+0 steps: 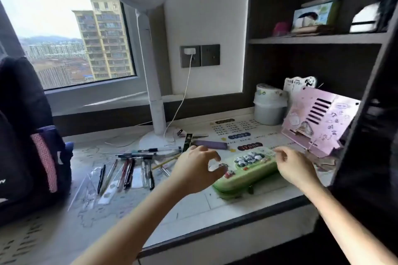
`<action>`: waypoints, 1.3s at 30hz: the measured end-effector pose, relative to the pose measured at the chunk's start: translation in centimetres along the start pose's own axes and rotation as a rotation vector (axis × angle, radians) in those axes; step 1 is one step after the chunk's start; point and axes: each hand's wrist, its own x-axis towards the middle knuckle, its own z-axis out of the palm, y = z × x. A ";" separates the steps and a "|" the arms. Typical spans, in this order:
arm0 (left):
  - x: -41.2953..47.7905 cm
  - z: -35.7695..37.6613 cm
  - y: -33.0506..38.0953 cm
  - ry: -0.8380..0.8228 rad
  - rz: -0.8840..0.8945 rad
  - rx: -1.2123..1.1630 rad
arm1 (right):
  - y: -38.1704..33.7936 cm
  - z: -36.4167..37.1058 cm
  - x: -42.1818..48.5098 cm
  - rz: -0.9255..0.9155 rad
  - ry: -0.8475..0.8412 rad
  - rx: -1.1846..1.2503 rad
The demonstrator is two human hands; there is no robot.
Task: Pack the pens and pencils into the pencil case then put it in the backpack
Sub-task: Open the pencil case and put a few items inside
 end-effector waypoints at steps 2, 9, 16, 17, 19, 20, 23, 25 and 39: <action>1.6 1.6 0.4 -0.145 -0.068 -0.025 | 1.3 1.2 0.8 0.182 0.001 0.084; 7.6 6.3 1.4 -0.487 -0.151 -0.149 | 3.3 5.1 3.2 0.365 -0.008 0.607; 9.7 8.2 3.3 -0.361 -0.172 -0.063 | 0.0 5.9 3.2 0.295 0.114 0.793; 10.0 7.9 3.0 -0.332 -0.196 -0.123 | -0.9 5.3 3.0 0.269 0.118 0.828; 10.1 6.6 2.0 -0.278 -0.263 -0.321 | -2.9 3.6 2.4 0.171 0.088 0.956; 9.9 5.8 1.2 -0.235 -0.306 -0.449 | -4.2 2.9 1.9 0.115 0.047 0.993; 8.9 3.3 -0.8 -0.008 -0.428 -0.865 | -7.5 2.1 -0.7 -0.018 -0.146 0.867; 7.7 2.0 -2.2 0.191 -0.465 -1.008 | -9.4 2.9 -2.6 -0.142 -0.210 0.669; 1.7 -0.4 -6.7 0.543 -0.588 -0.934 | -14.8 4.7 -2.2 -0.719 -0.271 0.300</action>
